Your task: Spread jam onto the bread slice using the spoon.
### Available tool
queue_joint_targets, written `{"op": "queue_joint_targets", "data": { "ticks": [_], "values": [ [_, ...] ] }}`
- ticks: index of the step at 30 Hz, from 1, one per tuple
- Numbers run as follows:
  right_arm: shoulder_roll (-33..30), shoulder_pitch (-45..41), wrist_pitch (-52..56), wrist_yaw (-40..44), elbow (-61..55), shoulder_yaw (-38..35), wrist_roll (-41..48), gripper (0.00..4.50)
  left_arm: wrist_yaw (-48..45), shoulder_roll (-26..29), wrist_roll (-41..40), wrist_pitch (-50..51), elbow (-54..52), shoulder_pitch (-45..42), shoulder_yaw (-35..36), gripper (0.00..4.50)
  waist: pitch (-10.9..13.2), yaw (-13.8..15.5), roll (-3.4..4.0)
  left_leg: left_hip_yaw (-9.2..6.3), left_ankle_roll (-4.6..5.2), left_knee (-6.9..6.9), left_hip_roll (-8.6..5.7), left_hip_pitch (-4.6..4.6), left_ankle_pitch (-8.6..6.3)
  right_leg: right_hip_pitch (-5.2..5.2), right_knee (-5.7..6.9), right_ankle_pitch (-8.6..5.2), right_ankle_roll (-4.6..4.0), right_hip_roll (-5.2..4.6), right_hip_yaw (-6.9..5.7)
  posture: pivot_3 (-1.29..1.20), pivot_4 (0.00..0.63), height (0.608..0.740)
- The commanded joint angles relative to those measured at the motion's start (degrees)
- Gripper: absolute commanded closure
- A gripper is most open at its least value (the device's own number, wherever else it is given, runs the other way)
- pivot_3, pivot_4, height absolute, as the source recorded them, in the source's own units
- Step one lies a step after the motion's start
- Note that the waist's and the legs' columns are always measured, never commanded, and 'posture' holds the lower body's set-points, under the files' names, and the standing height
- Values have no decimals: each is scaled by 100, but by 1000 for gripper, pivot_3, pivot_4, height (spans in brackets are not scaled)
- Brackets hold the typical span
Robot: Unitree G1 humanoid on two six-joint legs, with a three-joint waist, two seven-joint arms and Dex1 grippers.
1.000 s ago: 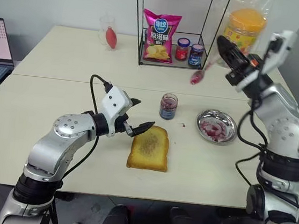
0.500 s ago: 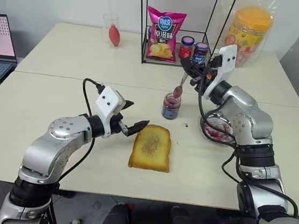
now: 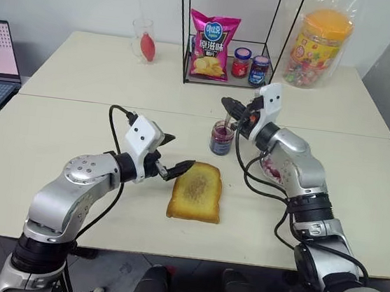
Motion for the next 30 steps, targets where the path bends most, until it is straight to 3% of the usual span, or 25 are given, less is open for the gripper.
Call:
{"op": "queue_joint_targets", "data": {
  "ticks": [1,7,12,30],
  "values": [
    [67,26,-444,33,117,-73,-166,4451,65,12,-15,-35,-262,-1,-22,0,0,0,0,0,0,0,-1,0,0,0,0,0,0,0,0,0,150,740],
    [155,117,-524,22,298,-146,-209,4451,97,15,-20,-49,-268,0,-63,0,0,-9,0,0,-1,0,0,1,1,0,2,0,0,0,1,0,150,740],
    [534,120,412,-365,189,-683,421,4451,122,-8,-28,-56,-242,-45,-99,0,0,-19,0,-1,-1,0,1,1,1,0,4,0,0,0,0,0,150,740],
    [769,-325,1414,-1059,106,-1777,1341,4451,205,-86,9,-96,-218,-84,-191,0,0,-38,0,-1,-2,0,1,1,2,0,6,0,0,1,0,0,150,740]
  ]
}}
